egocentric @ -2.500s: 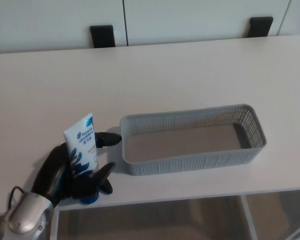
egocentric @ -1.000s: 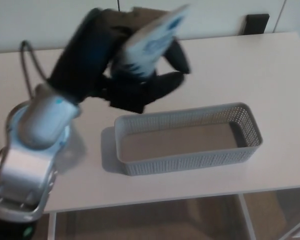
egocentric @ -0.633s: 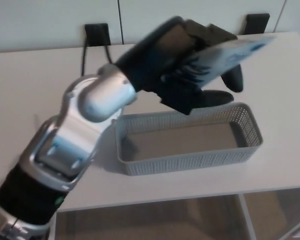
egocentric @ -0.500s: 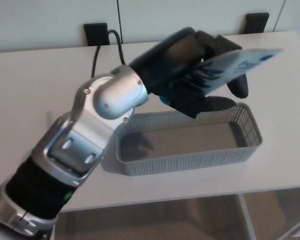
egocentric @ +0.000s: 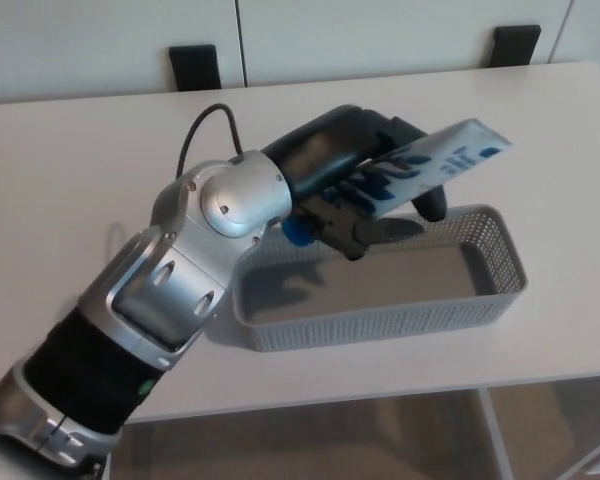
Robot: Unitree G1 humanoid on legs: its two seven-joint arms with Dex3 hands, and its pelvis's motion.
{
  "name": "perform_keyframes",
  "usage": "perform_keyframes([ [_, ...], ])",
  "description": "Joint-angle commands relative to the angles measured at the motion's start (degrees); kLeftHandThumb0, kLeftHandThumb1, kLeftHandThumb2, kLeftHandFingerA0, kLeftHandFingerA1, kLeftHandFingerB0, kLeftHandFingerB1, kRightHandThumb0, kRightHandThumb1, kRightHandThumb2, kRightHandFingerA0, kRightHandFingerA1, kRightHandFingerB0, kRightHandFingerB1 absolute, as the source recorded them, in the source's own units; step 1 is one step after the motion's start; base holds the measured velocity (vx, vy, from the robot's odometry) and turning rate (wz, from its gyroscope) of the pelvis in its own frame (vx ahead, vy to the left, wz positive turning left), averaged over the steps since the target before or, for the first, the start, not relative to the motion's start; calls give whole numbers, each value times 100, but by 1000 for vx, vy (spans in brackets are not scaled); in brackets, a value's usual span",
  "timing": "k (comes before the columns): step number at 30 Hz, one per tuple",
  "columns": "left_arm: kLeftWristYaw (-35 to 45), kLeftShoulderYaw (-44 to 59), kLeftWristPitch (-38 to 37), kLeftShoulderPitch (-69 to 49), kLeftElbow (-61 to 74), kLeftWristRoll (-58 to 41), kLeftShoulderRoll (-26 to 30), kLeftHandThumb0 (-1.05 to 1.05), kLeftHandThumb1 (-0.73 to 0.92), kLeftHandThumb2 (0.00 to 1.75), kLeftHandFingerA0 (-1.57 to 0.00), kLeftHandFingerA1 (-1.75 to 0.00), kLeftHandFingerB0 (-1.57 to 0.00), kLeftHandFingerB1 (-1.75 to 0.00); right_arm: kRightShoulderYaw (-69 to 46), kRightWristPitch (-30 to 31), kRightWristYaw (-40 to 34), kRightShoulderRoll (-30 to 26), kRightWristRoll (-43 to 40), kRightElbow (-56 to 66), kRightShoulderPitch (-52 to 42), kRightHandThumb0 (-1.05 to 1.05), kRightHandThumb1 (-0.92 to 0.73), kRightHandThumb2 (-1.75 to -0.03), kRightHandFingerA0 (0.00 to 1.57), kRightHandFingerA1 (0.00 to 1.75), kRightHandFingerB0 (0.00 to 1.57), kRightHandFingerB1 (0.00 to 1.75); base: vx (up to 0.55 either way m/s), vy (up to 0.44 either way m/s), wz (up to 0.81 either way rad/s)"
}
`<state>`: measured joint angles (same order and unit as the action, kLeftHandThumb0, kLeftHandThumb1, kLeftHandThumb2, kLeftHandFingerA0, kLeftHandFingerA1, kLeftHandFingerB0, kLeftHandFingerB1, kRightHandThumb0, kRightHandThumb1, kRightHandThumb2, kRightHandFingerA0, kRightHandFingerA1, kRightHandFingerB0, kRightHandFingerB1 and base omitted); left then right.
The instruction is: The robot walks towards a table in front, picks a shampoo with left hand and puts it in a small grey container
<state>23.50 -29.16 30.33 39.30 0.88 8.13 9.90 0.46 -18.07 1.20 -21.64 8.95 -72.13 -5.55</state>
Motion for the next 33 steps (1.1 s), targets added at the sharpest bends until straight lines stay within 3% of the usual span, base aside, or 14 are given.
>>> perform_keyframes([
  [1, 32, 116, 479, -53, 57, 154, 42, -20, 84, 65, -99, -136, -69, -109, 34, 110, 49, -55, 52, -34, 35, -35, -72, -61, 62, 44, 49, 38, 0, 0, 0],
  [3, 6, 110, 480, -80, 70, 180, 31, -19, 84, 65, -101, -134, -70, -108, 43, 123, 50, -65, 54, -31, 36, -35, -72, -61, 61, 44, 49, 38, 0, 0, 0],
  [4, -89, 129, 583, -120, 76, 218, -20, -21, 81, 64, -111, -89, -74, -63, -7, 113, 101, -62, -15, 16, 16, -36, -70, -61, 61, 44, 48, 38, 0, 0, 0],
  [5, -110, 120, 647, -127, 113, 257, -17, -36, 73, 62, -78, -55, -48, -38, -8, 123, 105, -57, -19, 31, 24, -35, -71, -61, 60, 43, 49, 38, 0, 0, 0],
  [6, -96, 92, 695, -136, 178, 313, 20, -47, 67, 60, -48, -41, -28, -30, 2, 146, 96, -45, -8, 43, 50, -36, -71, -61, 60, 43, 49, 38, 0, 0, 0],
  [7, -49, 77, 661, -146, 201, 323, 56, -47, 67, 60, -48, -41, -28, -30, 7, 157, 89, -38, 0, 38, 66, -36, -71, -61, 60, 43, 49, 38, 0, 0, 0],
  [8, -20, -74, 438, -208, 197, 450, 163, -66, 44, 81, 0, -19, 0, -14, 2, 140, 105, -49, -8, 55, 32, -36, -72, -61, 58, 43, 48, 38, 0, 0, 0],
  [9, -3, -167, 335, -224, 189, 542, 232, -78, 49, 80, 0, -1, 0, 0, 1, 123, 113, -59, -10, 74, 23, -36, -72, -61, 59, 44, 48, 38, 0, 0, 0],
  [25, 76, -453, 276, -196, 241, 1017, 457, -88, 49, 88, 0, 0, 0, -1, -62, 152, 231, -91, -38, 174, 75, -35, -72, -61, 59, 44, 48, 38, 0, 0, 0],
  [33, 58, -259, -17, -375, 1490, 1330, 757, -85, 50, 87, 0, 0, 0, -5, -57, 146, 210, -103, -22, 138, 20, -34, -72, -61, 59, 44, 48, 38, 0, 0, 0],
])
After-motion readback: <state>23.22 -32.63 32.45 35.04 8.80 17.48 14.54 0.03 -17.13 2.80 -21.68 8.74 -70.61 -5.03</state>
